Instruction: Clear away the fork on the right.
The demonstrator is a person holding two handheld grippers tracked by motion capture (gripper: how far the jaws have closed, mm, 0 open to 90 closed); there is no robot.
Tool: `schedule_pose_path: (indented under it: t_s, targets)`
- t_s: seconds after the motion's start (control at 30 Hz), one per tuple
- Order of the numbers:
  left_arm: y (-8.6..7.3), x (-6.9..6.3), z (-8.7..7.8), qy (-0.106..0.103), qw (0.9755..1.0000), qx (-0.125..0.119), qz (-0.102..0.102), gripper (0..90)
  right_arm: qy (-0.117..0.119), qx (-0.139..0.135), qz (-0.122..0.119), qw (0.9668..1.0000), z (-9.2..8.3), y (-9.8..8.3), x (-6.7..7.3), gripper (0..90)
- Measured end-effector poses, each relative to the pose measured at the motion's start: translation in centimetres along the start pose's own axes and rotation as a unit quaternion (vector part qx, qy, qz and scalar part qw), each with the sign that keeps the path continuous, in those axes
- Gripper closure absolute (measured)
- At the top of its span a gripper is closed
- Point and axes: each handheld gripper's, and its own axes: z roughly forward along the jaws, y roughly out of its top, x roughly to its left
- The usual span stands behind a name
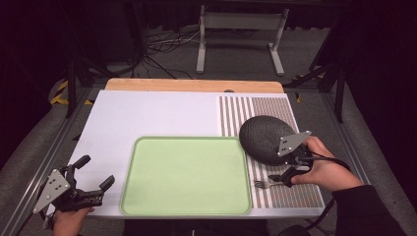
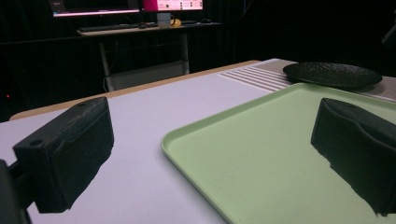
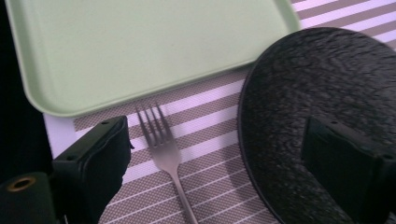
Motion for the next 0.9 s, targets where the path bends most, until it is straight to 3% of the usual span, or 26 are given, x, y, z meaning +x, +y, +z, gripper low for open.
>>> schedule_pose_path:
  t_s: [0.63, 0.73, 0.8, 0.9]
  targets:
    - [0.0, 0.0, 0.0, -0.001, 1.0, 0.0, 0.002, 0.0, 0.022, 0.056, -0.029, 0.9978, 1.3, 0.0, 0.1, 10.1]
    - [0.0, 0.0, 0.0, 0.0, 1.0, -0.001, 0.003, 0.0, 0.03, 0.056, -0.033, 0.9974, 1.3, -0.1, 0.0, 12.9]
    - [0.0, 0.0, 0.0, -0.001, 1.0, -0.001, 0.002, 0.0, 0.048, 0.043, -0.031, 0.9974, 1.3, -0.3, -0.1, 15.0]
    - [0.0, 0.0, 0.0, 0.0, 1.0, -0.001, 0.004, 0.0, 0.051, 0.031, -0.038, 0.9975, 1.6, -0.7, -0.2, 15.7]
